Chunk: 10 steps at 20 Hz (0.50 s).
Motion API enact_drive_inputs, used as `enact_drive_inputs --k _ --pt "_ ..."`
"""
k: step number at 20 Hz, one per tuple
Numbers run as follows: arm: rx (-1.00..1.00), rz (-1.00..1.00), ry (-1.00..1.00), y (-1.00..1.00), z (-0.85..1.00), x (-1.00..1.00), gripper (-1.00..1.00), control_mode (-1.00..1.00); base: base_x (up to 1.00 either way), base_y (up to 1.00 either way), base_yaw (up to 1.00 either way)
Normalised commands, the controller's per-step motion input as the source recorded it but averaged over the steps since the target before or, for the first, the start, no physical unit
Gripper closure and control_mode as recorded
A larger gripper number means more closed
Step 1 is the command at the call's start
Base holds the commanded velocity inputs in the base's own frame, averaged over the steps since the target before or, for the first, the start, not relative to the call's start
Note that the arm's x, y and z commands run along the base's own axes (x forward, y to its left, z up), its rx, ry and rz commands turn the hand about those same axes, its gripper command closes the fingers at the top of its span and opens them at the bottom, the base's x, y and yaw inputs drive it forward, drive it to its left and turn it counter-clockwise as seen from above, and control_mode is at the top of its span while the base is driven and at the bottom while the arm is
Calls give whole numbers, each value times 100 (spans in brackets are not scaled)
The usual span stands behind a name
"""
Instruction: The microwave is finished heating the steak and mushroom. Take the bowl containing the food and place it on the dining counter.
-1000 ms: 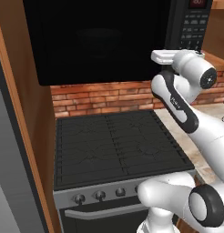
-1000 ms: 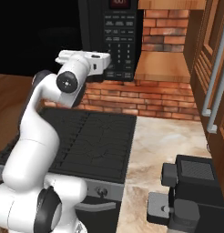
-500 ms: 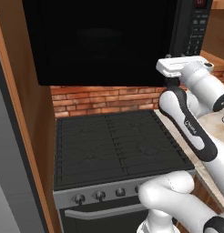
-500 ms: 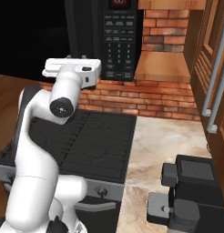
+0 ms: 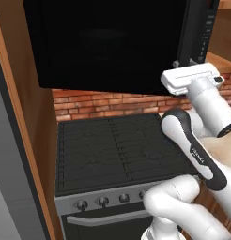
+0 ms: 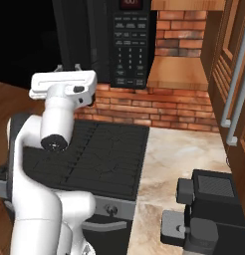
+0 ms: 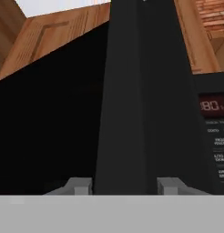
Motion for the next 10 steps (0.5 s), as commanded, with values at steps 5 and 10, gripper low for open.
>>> enact_drive_inputs --k 5,10 --pt "-12 -18 -2 63 63 -100 100 -100 0 0 0" --pt "-14 -22 0 54 61 -100 100 -100 0 0 0"
